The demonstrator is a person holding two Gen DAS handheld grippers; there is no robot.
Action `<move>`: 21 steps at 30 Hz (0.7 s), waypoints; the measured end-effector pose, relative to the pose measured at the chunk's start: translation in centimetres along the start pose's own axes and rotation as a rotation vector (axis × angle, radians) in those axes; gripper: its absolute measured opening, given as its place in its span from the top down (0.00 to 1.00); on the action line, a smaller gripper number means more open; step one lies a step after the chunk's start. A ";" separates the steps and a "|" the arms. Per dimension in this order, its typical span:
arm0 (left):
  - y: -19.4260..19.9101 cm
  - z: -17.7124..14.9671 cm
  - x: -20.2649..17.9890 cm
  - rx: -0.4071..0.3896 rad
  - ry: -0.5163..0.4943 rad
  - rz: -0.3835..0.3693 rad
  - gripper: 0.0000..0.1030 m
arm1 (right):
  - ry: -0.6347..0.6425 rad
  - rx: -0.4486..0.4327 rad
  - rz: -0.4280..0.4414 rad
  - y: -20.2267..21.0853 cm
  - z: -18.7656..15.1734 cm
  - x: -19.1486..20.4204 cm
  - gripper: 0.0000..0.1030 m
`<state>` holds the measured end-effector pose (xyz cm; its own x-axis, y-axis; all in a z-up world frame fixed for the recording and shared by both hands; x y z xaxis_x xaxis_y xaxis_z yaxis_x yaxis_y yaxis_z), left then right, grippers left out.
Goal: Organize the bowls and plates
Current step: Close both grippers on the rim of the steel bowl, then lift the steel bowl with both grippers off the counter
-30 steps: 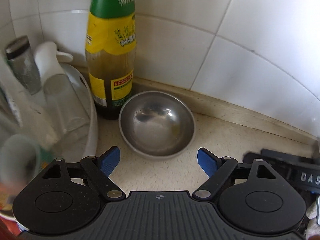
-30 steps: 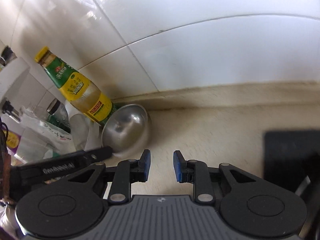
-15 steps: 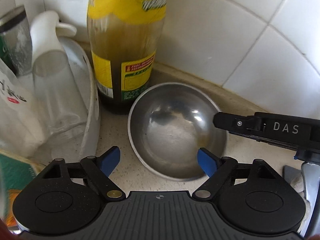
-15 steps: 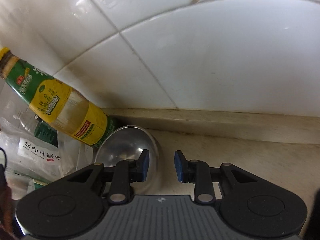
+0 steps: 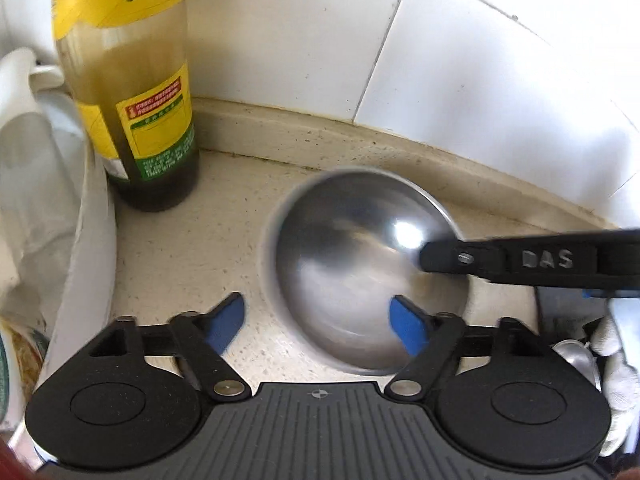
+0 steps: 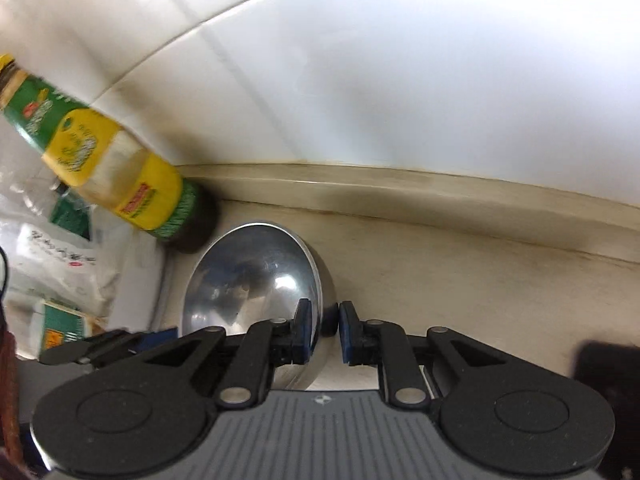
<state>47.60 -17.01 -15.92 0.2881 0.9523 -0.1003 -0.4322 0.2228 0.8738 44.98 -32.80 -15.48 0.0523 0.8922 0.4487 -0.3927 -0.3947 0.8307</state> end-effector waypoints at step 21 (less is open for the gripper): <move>1.0 1.2 -1.7 -0.066 -0.152 0.051 0.55 | 0.027 -0.054 0.002 1.2 -1.7 0.4 0.84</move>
<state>47.70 -18.67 -14.27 0.3884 0.9212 0.0209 -0.5034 0.1931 0.8422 42.99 -32.51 -14.87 0.0265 0.8971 0.4409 -0.4416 -0.3852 0.8103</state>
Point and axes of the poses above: each gripper's, at about its wrist camera, not at the fingertips, and y roughly against the way its jaws point, x to its left, z to its top, the point moved 6 cm from there along -y, roughly the way its jaws point, and after that the axes turned 9 degrees about -y, right-handed, at the moved point
